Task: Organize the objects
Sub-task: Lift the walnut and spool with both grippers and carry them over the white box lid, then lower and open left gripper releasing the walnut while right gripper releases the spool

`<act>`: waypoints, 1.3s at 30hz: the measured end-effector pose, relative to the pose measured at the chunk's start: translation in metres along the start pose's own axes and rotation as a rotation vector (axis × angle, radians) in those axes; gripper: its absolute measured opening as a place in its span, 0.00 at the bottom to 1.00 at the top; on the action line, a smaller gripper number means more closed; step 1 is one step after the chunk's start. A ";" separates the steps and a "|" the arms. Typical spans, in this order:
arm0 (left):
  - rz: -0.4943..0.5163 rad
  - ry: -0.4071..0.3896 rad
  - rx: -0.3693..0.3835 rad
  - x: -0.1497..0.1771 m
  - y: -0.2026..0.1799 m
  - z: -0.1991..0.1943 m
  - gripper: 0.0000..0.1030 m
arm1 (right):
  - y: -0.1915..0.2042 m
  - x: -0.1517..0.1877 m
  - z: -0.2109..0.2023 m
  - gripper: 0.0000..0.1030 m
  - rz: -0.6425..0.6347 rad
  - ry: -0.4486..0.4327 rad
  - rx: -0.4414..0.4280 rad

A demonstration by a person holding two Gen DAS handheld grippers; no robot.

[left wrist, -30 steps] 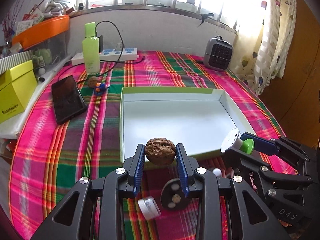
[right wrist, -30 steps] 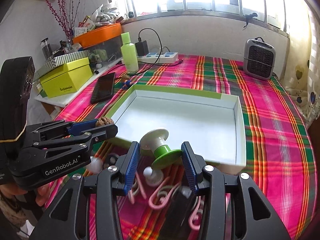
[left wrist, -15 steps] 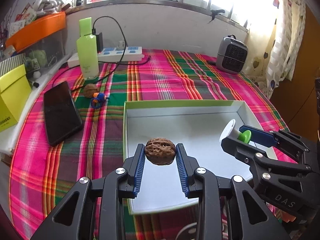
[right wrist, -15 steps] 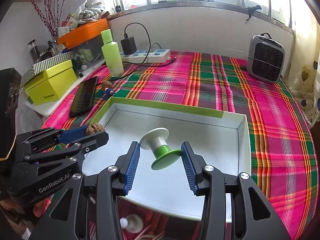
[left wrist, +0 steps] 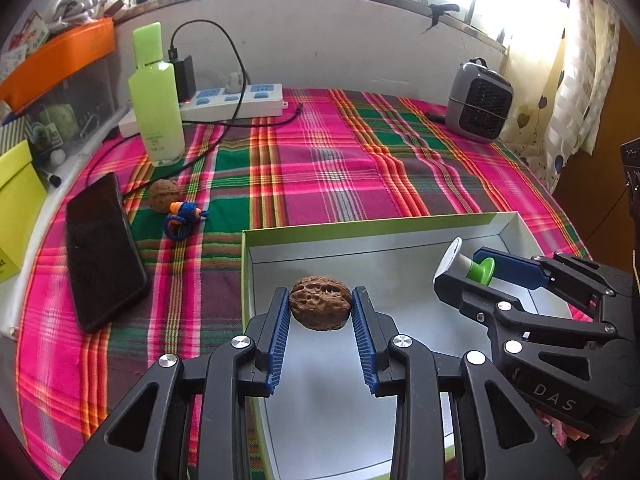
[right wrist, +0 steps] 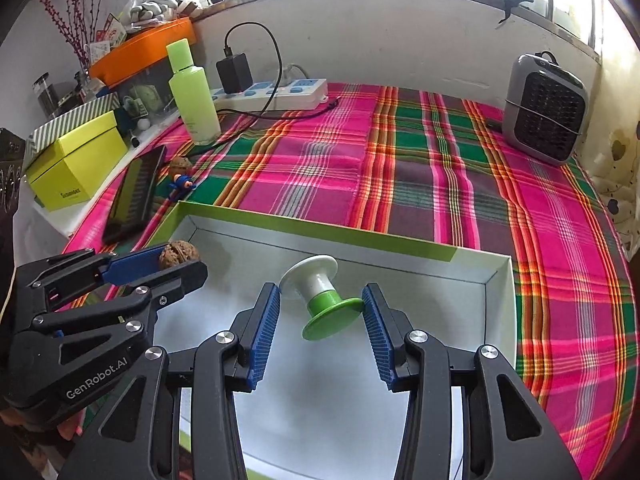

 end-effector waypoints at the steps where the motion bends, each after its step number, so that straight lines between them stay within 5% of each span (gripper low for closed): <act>1: 0.001 -0.001 -0.012 -0.001 0.001 0.002 0.29 | 0.000 -0.001 0.002 0.43 0.002 0.002 0.001; 39: 0.031 0.011 -0.048 -0.008 -0.001 0.012 0.35 | -0.007 -0.005 0.016 0.48 0.036 0.028 -0.007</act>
Point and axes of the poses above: each gripper's, at about its wrist camera, not at the fingertips, and z roughly the way its jaws point, y to its left, x to its underside, the point moved 9 cm from there along z, roughly the way its jaws point, and after that the axes turned 10 degrees about y, right-handed, at the moved point
